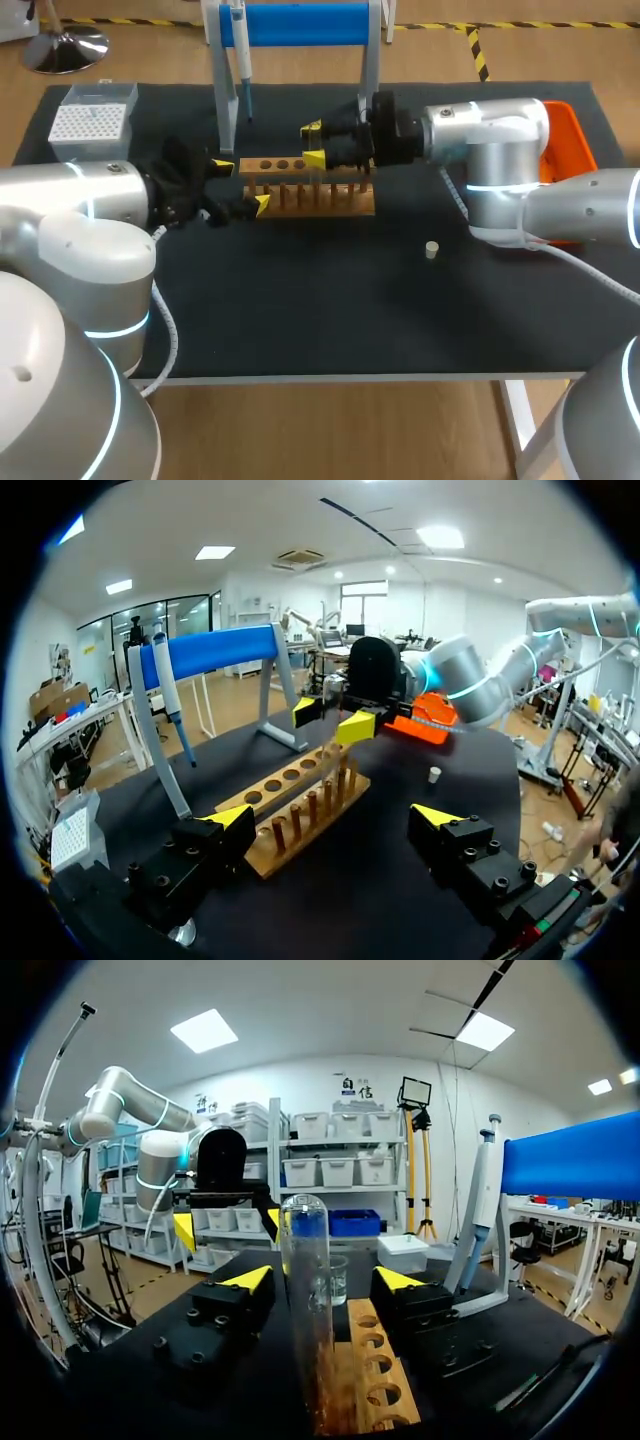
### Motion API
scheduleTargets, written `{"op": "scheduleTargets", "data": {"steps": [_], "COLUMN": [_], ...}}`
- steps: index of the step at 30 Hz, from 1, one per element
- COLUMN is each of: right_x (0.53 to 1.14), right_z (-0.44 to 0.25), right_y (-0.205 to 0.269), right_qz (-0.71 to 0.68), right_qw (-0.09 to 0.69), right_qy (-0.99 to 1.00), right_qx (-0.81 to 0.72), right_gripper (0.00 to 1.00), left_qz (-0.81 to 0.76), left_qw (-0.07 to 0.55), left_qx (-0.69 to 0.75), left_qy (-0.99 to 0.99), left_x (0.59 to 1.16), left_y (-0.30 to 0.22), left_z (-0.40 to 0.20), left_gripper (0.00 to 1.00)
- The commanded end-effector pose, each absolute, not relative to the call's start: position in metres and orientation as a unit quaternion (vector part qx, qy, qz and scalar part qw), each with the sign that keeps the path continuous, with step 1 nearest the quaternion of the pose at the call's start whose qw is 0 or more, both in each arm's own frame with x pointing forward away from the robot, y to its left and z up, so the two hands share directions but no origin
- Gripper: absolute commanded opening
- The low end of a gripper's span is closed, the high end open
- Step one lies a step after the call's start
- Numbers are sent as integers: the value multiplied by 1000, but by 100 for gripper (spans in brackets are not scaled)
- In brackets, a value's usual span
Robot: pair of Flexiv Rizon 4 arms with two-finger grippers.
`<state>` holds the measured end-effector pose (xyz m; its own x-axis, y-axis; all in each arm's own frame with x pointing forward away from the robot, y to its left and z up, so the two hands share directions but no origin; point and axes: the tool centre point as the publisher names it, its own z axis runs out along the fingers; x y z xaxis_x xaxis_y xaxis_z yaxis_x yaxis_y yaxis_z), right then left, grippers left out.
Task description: Invert the test tube, pick up the pipette, mount the tip to pipette, aspirate from beaker and dispense into the tube, eject the tip, return the pipette, and cap with the stopper.
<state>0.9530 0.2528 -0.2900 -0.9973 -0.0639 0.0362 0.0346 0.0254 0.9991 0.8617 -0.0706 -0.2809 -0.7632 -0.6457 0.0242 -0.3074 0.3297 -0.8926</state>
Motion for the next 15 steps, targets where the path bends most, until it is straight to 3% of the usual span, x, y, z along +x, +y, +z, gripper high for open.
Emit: {"op": "scheduleTargets", "data": {"steps": [1, 2, 3, 15], "right_x": [955, 955, 955, 954], "right_z": [-292, -292, -291, -285], "right_y": [253, 253, 253, 251], "right_qz": [-699, -699, -699, -699], "right_qw": [37, 37, 37, 38], "right_qy": [-714, -714, -714, -714], "right_qx": [12, 11, 11, 4], "right_gripper": [26, 9, 0, 0], "left_qz": [-494, -494, -494, -494], "left_qw": [169, 169, 169, 169], "left_qx": [-299, -299, -299, -299], "left_qy": [798, 798, 798, 798], "left_x": [862, 862, 862, 862], "left_y": [-71, -71, -71, -71], "left_z": [-280, -280, -280, -280], "left_gripper": [100, 100, 100, 100]}}
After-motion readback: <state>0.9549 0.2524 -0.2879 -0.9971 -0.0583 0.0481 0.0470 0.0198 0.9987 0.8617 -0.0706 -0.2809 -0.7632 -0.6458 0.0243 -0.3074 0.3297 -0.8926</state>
